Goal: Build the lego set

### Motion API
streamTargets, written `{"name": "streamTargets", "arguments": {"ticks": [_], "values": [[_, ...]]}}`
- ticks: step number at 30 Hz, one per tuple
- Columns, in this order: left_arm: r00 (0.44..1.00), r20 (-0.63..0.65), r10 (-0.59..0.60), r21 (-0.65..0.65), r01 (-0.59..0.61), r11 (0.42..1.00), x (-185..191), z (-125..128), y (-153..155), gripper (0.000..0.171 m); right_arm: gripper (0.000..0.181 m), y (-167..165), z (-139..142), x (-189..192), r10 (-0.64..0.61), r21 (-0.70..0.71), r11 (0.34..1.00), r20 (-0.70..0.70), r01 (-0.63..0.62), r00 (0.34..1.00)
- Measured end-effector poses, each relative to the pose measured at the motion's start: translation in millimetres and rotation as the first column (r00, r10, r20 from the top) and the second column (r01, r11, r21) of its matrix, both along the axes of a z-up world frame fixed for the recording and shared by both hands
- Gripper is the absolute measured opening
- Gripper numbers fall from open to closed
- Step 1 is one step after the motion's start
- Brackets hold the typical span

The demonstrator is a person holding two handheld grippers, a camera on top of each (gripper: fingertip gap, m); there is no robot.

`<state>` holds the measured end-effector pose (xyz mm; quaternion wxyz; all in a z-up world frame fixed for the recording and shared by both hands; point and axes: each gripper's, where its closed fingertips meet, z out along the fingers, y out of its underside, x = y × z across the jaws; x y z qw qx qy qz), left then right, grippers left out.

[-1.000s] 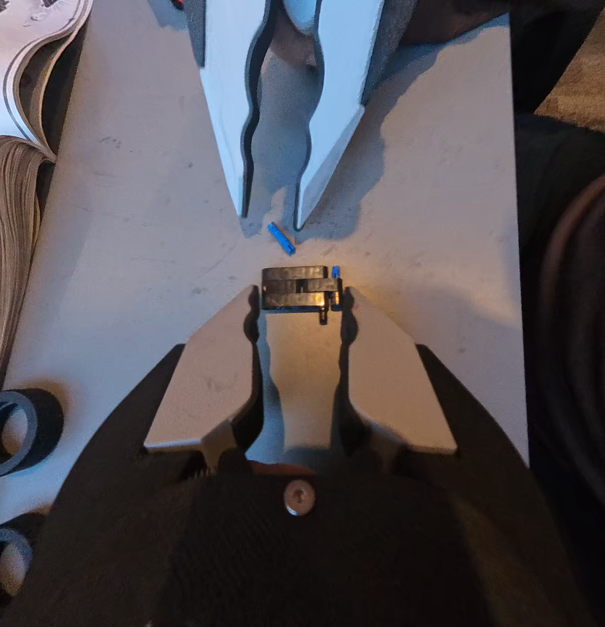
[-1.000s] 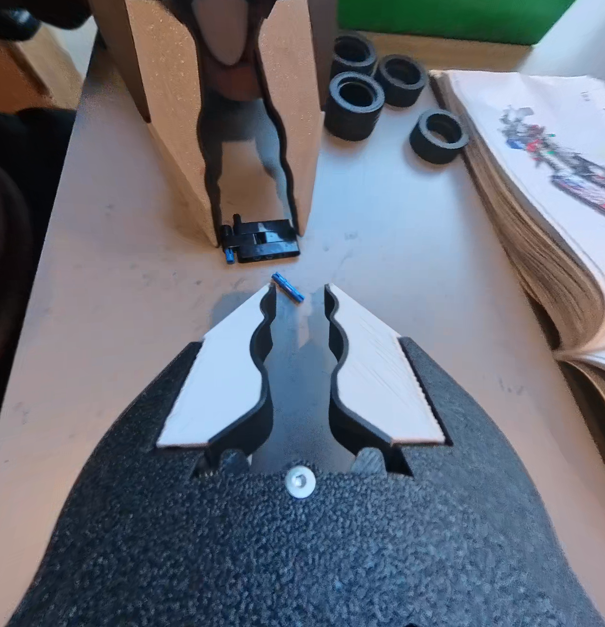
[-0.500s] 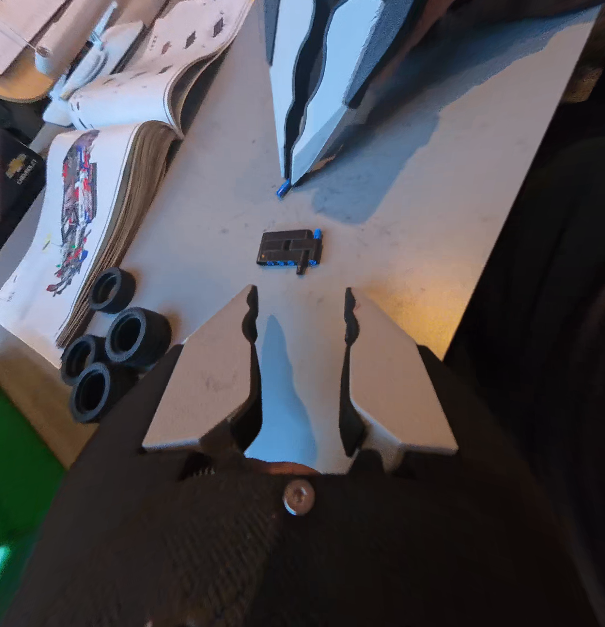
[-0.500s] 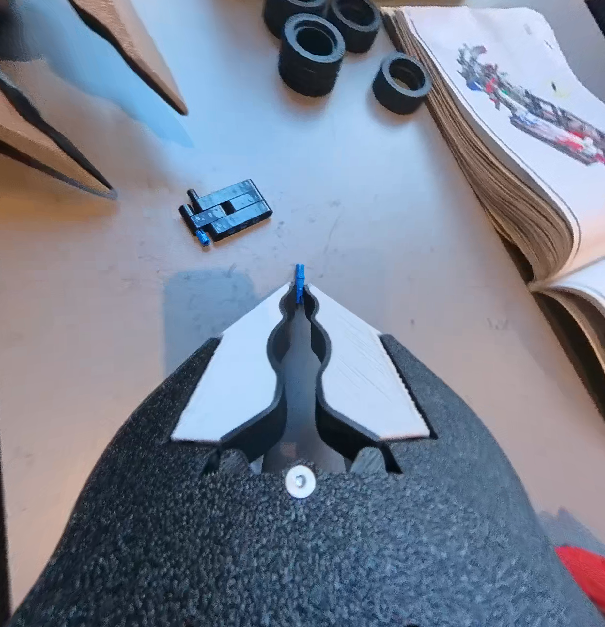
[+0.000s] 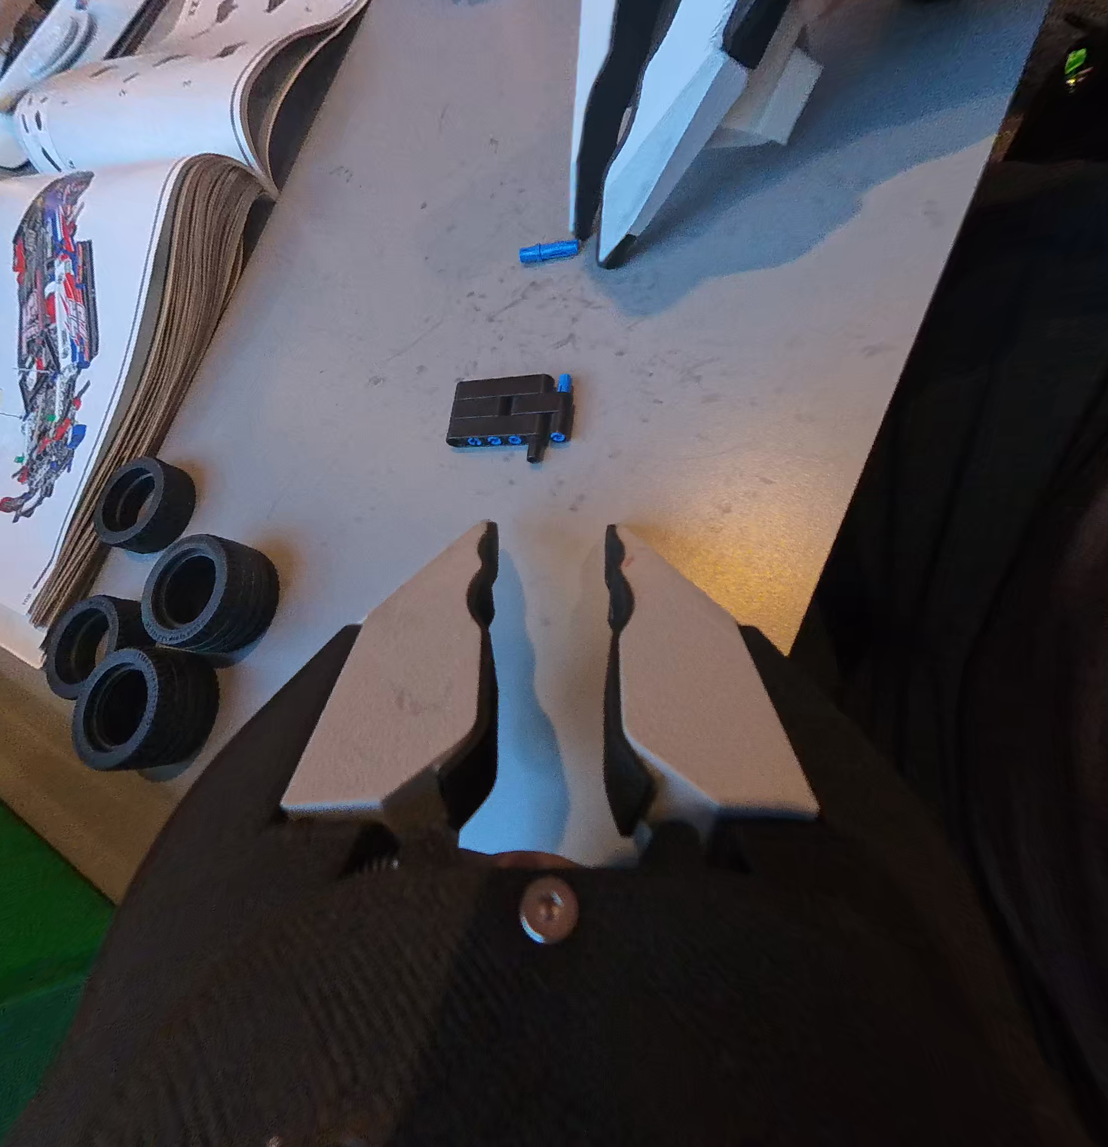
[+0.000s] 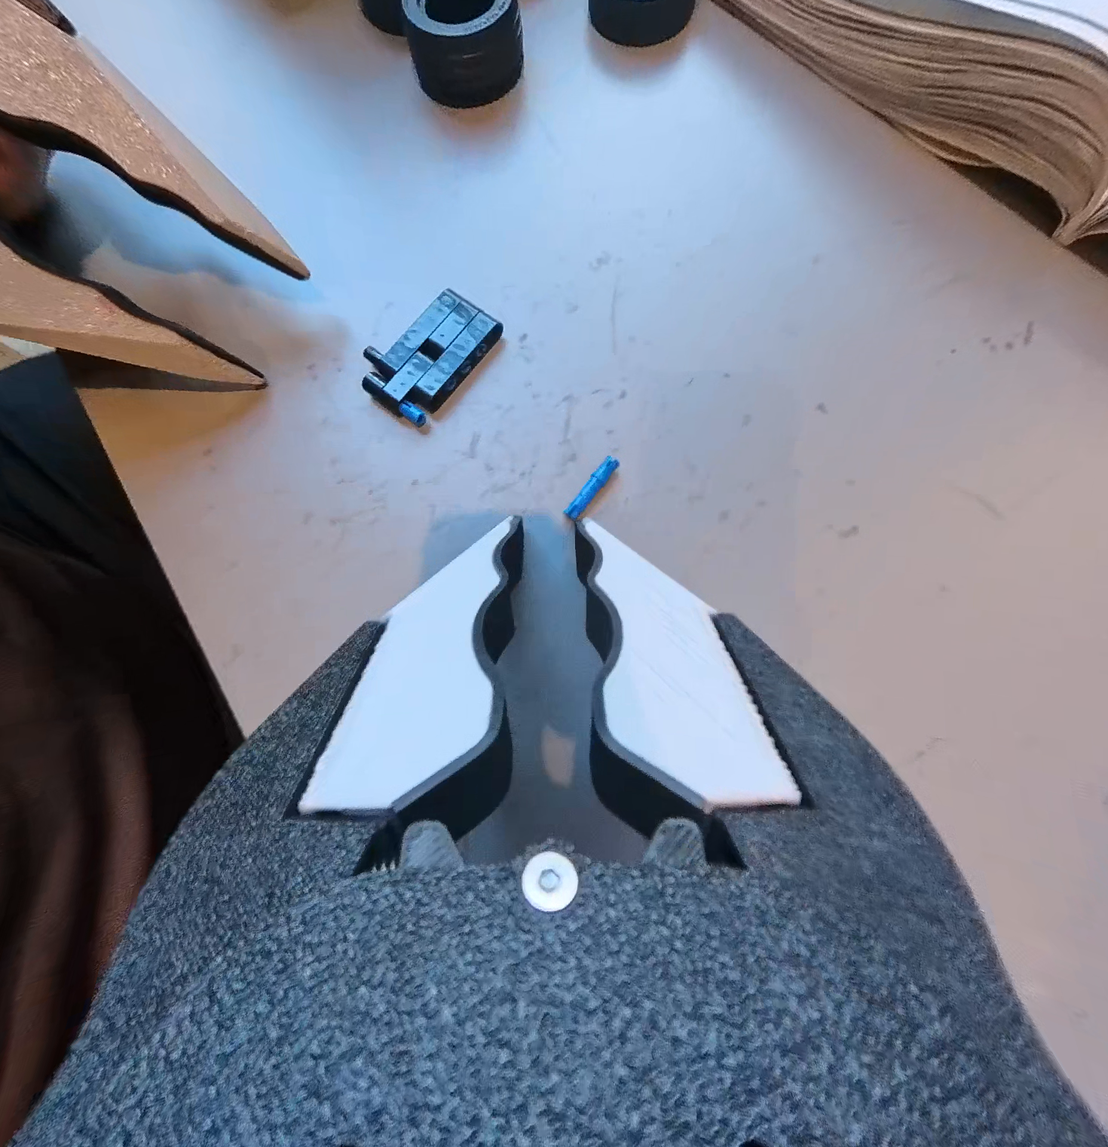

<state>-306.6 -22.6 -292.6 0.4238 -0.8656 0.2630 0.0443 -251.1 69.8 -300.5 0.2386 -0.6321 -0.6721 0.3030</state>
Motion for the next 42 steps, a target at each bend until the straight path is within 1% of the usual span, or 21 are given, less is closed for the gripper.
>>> {"name": "streamTargets", "arguments": {"ticks": [5,9,11,13,14,15,18,21,23,25,27,29,32,33,35,36,38,40,42], "values": [[1.000,0.000,-0.017,-0.004,0.017,1.000,2,-1,-1,0.027,0.016,-5,1,8,-0.032,-0.060,0.998,0.005,0.033,0.999],[1.000,0.007,-0.027,-0.010,0.027,1.000,3,-1,-2,0.024,0.017,-16,3,4,0.009,-0.116,0.993,-0.021,-0.011,1.000],[1.000,0.010,-0.029,-0.012,0.029,1.000,3,-1,-2,0.024,0.017,-27,8,-3,0.055,-0.141,0.988,-0.048,-0.062,0.997],[0.999,0.017,-0.034,-0.017,0.034,0.999,4,-2,-2,0.023,0.016,-44,12,-9,0.142,-0.175,0.973,-0.071,-0.153,0.987],[0.999,0.024,-0.034,-0.021,0.035,0.999,4,-2,-2,0.022,0.011,-49,14,-9,0.185,-0.168,0.966,-0.081,-0.196,0.979],[0.999,0.034,-0.034,-0.027,0.035,0.999,4,-2,-2,0.022,0.009,-46,15,-9,0.205,-0.131,0.968,-0.085,-0.215,0.975],[0.997,0.070,-0.026,-0.045,0.029,0.999,3,-3,-2,0.024,0.009,-21,21,-2,0.235,-0.013,0.971,-0.070,-0.237,0.969],[0.995,0.100,-0.025,-0.062,0.031,0.998,3,-3,-1,0.023,0.011,9,22,7,0.214,0.015,0.977,0.017,-0.214,0.977],[0.993,0.112,-0.025,-0.069,0.033,0.997,3,-3,-1,0.023,0.014,18,18,10,0.200,0.001,0.980,0.052,-0.201,0.978],[0.993,0.120,-0.020,-0.074,0.029,0.997,2,-4,0,0.023,0.014,14,11,8,0.210,-0.013,0.978,0.063,-0.210,0.976],[0.992,0.124,-0.014,-0.076,0.024,0.997,1,-4,1,0.023,0.013,6,0,3,0.244,-0.004,0.970,0.086,-0.245,0.966],[0.992,0.123,-0.010,-0.076,0.020,0.997,0,-4,1,0.023,0.006,-6,2,-9,0.283,-0.010,0.959,0.045,-0.283,0.958],[0.992,0.123,-0.007,-0.076,0.017,0.997,0,-4,1,0.023,0.012,-26,1,-17,0.356,-0.065,0.933,0.038,-0.353,0.934],[0.992,0.123,-0.006,-0.076,0.016,0.997,0,-4,1,0.023,0.010,-25,2,-17,0.366,-0.046,0.930,0.038,-0.364,0.930],[0.993,0.121,-0.007,-0.075,0.016,0.997,0,-4,1,0.023,0.007,-12,6,-17,0.349,0.012,0.937,0.028,-0.349,0.937],[0.993,0.121,-0.008,-0.075,0.017,0.997,0,-4,1,0.023,0.008,-6,9,-16,0.336,0.020,0.941,0.013,-0.337,0.942],[0.992,0.125,-0.011,-0.078,0.020,0.997,0,-4,1,0.021,0.019,6,14,-19,0.319,0.030,0.947,-0.011,-0.318,0.948],[0.991,0.130,-0.016,-0.082,0.027,0.996,1,-4,1,0.020,0.023,12,14,-24,0.346,0.061,0.937,-0.005,-0.345,0.938],[0.991,0.132,-0.019,-0.083,0.030,0.996,1,-4,2,0.019,0.035,14,8,-30,0.375,0.090,0.922,0.030,-0.377,0.926]]}}
